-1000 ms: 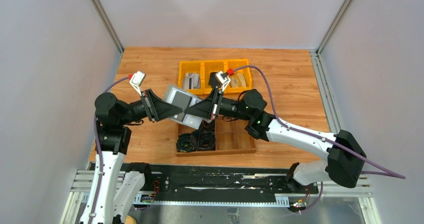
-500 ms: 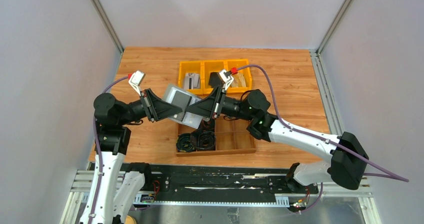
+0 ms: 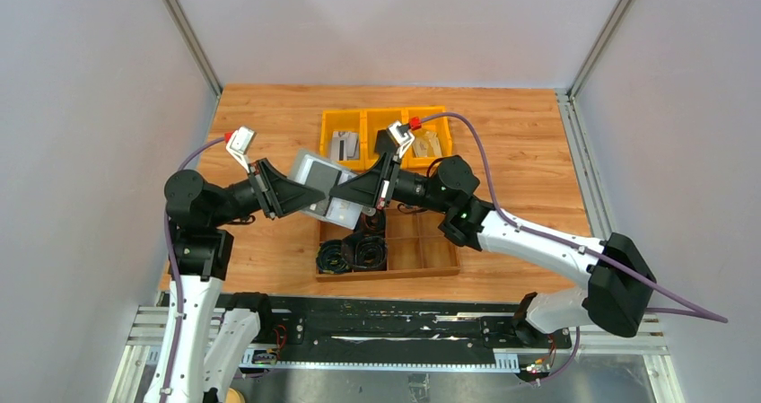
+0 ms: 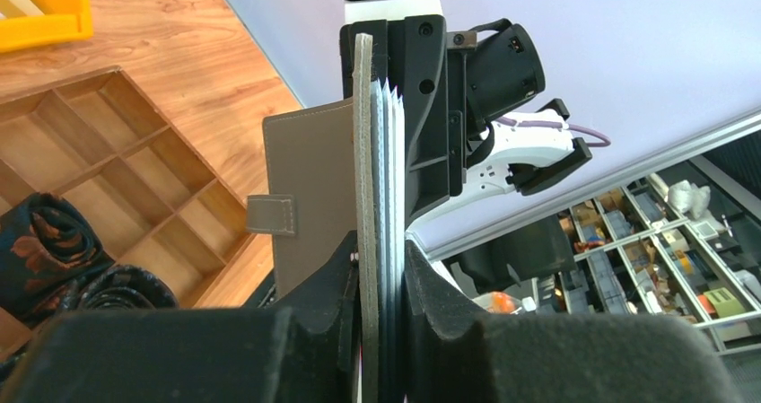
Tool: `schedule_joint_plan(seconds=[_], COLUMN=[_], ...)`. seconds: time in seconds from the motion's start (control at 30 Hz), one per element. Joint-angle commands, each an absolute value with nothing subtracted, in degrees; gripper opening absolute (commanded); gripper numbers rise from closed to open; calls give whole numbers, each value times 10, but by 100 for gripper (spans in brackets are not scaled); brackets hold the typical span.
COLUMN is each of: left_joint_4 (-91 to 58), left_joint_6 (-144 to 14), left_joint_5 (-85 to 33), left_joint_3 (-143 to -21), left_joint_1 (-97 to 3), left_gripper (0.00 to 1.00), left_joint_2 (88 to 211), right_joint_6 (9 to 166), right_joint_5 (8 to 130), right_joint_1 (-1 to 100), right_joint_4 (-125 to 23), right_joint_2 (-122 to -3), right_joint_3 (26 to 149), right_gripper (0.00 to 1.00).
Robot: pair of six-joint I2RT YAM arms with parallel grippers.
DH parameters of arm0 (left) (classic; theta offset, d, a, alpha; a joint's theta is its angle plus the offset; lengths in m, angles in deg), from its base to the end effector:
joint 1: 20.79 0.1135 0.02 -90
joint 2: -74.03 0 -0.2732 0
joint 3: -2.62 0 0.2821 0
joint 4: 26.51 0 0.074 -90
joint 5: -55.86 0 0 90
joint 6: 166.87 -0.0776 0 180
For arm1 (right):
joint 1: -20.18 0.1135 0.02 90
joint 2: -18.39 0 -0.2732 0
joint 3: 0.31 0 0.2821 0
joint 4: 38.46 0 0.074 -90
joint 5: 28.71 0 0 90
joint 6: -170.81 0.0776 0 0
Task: Take the credit cards out of the card holder
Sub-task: Remove the credit card from the card holder.
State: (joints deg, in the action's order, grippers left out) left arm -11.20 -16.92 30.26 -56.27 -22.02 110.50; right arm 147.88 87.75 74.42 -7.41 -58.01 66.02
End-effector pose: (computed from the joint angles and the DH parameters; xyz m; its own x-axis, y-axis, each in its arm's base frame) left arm 0.1662 -0.0736 0.3968 -0.7205 -0.3586 -0.5935 0.5598 0.2044 -0.8030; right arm 0.1867 0.3184 0.3811 -0.8115 0.2841 -0.5107 -0.5705 -0.1953 0.7978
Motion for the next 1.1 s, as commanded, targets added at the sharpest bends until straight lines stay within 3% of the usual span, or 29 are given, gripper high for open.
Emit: schedule_joint_plan(seconds=[0.0,0.23,0.57,1.07], left_joint_4=[-162,-274,-279,-279], left_joint_6=[-145,-35,-26,-19], left_joint_5=[332,313,304,304], left_joint_3=[-585,-556,-562,-566], left_joint_1=[-225,-225,-225,-225], left_gripper=[23,30,22,22], left_joint_2=[1097,1098,1104,1108], right_joint_6=[1497,1510,1501,1495], right_joint_5=[878,869,850,843], right_joint_1=[737,737,737,737], right_joint_4=[-25,17,11,7], right_joint_2=[-591,-575,-546,-524], right_joint_3=[665,627,587,560], right_gripper=[1,0,0,0])
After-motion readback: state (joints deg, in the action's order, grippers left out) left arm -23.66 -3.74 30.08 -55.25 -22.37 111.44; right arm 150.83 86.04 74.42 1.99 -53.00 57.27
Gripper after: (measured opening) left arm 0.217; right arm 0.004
